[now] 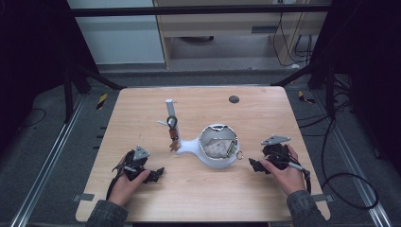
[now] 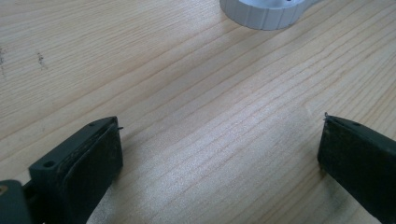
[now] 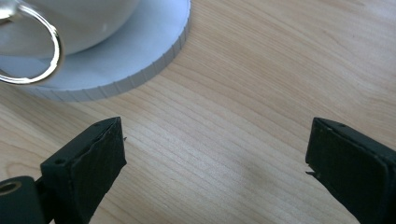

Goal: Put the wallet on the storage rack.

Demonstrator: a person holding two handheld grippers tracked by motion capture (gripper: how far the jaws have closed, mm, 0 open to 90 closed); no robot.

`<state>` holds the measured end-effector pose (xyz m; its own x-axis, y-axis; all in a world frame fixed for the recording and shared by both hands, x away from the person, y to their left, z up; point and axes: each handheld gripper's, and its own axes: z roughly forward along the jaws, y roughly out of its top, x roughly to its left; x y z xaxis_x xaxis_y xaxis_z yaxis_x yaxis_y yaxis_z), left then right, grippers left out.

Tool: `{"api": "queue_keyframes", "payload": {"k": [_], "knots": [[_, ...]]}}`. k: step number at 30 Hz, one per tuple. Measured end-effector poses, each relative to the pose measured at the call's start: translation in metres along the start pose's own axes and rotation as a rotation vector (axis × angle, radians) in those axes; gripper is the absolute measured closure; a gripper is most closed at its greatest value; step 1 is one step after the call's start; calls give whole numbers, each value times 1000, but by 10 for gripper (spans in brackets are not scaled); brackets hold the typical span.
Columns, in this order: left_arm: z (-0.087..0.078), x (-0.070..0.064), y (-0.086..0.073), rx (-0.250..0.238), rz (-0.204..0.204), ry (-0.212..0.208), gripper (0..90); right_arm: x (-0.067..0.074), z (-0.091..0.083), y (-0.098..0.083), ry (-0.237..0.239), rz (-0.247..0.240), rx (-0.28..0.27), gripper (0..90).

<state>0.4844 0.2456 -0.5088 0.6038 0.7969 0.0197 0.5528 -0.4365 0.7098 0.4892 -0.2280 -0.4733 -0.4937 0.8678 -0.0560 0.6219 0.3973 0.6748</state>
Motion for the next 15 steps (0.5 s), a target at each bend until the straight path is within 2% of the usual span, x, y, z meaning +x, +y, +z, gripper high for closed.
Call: {"api": "queue_keyframes", "payload": {"k": [8,15], "knots": [[0,0,0,0,0,0,0,-6,10,-10,-4,34,24,50],[0,0,0,-2,-1,1,0,-11,14,-14,-17,56,18,48]]}}
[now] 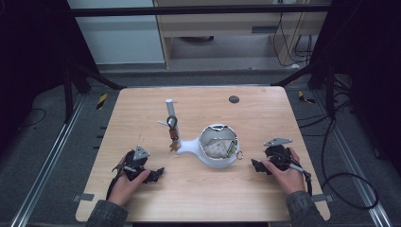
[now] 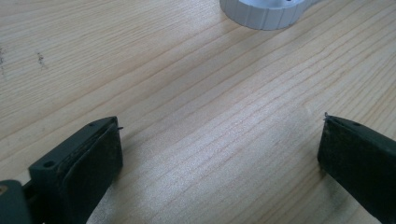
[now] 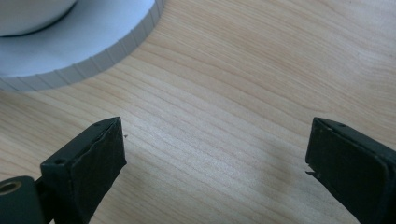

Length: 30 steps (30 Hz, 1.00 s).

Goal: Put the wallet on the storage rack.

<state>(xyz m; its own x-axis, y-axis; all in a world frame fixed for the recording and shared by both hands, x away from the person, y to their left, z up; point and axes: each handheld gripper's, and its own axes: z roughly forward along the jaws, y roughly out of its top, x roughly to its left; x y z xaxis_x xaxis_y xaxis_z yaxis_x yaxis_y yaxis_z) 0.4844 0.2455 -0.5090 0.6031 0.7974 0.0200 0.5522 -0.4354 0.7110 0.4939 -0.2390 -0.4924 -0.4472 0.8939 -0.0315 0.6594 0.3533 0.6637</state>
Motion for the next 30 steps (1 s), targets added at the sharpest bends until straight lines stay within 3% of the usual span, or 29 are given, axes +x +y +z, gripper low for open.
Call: {"api": "queue_keyframes", "payload": {"k": [16,22,23,30], "knots": [[0,0,0,0,0,0,0,-3,10,-9,-4,55,-10,26],[0,0,0,0,0,0,0,-1,12,-13,-19,65,-45,1],[0,0,0,0,-1,0,0,1,13,-16,-29,76,-78,2],[0,0,0,1,-1,0,0,1,13,-16,-31,80,-77,2]]}}
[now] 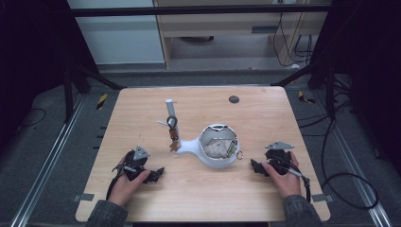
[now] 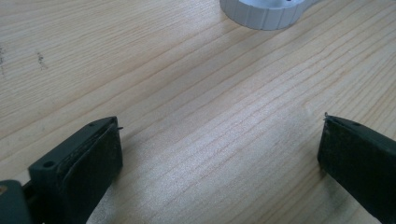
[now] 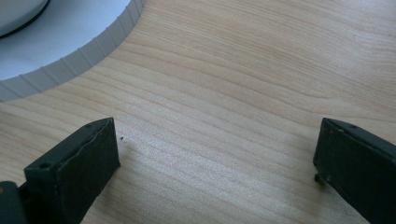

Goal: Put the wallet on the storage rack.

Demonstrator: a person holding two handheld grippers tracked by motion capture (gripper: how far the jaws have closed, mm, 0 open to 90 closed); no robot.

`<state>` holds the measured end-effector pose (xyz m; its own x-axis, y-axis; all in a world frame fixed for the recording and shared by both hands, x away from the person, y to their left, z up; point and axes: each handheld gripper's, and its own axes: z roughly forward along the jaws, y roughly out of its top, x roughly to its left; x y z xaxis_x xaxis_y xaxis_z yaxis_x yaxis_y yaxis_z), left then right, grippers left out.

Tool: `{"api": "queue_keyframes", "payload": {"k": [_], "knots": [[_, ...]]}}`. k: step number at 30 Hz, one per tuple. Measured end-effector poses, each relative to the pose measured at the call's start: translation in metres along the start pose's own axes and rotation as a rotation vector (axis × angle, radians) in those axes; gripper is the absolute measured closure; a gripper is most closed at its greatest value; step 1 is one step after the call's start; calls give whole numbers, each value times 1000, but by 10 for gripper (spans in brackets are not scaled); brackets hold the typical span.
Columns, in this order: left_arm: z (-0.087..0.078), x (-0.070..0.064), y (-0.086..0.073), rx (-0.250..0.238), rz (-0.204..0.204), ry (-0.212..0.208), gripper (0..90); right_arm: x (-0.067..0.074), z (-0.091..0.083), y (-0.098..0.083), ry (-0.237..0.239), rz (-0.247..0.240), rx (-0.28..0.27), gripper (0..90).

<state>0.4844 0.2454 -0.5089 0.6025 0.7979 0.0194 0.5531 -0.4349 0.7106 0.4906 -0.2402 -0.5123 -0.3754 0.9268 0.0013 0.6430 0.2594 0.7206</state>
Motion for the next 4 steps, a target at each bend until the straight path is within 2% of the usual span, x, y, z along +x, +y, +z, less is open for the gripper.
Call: {"api": "queue_keyframes", "payload": {"k": [4], "knots": [[0,0,1,3,0,1,0,0,0,0,1,3,0,2]]}}
